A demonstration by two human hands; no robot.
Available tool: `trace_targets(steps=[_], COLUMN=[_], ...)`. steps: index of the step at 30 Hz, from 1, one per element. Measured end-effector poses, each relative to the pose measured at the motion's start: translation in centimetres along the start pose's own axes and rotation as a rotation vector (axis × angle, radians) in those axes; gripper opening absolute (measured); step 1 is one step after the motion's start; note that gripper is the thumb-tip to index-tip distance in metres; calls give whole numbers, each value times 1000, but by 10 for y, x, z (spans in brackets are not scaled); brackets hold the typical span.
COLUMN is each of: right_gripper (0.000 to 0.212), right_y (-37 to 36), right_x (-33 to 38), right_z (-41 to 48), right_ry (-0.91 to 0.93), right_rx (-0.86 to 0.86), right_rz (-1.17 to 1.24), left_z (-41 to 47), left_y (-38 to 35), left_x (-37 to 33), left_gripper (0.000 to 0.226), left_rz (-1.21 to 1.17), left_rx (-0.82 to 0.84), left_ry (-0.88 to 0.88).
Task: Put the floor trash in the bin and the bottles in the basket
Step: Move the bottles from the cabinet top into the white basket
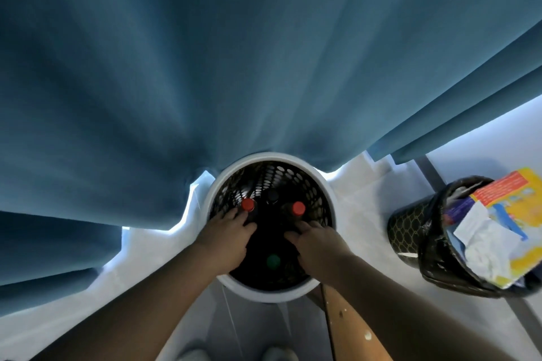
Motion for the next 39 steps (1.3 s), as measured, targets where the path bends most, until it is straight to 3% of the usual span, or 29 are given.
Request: trace_targets(steps=[3, 5, 8, 17, 22, 29, 39], right_gripper=[63, 66, 68, 66, 67, 71, 72], right_y=[44, 77, 124, 233, 276, 333, 343], right_x=[8, 15, 29, 65, 113, 228, 436], right_z=[-69, -121, -203, -425, -488, -522, -541], right_ry=[3, -10, -31, -141, -35, 157, 339], right_rx=[-114, -173, -249, -586, -714, -795, -784], right_rz=[9, 11, 58, 41, 101, -11, -147], left_z=[-76, -134, -219, -465, -567, -668, -801], left_y=[48, 90, 137, 239, 243, 225, 103], left_x=[-3, -7, -9, -11, -3, 25, 106], left_gripper=[62, 72, 83, 79, 77, 79, 78], left_rz=[-41, -57, -105, -290, -385, -527, -729], left_rx=[-47, -207, -313, -515, -647, -760, -815], left_ry=[67, 85, 151, 454, 606, 809, 1001])
Point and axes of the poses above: each hand's wrist, its own z-axis towards the middle knuckle, its own y-axis out of the back of the hand, x = y × z, the point moved 8 cm from there along z, towards the middle knuckle, and after that the axes turned 13 degrees about x, right-handed, at the moved point
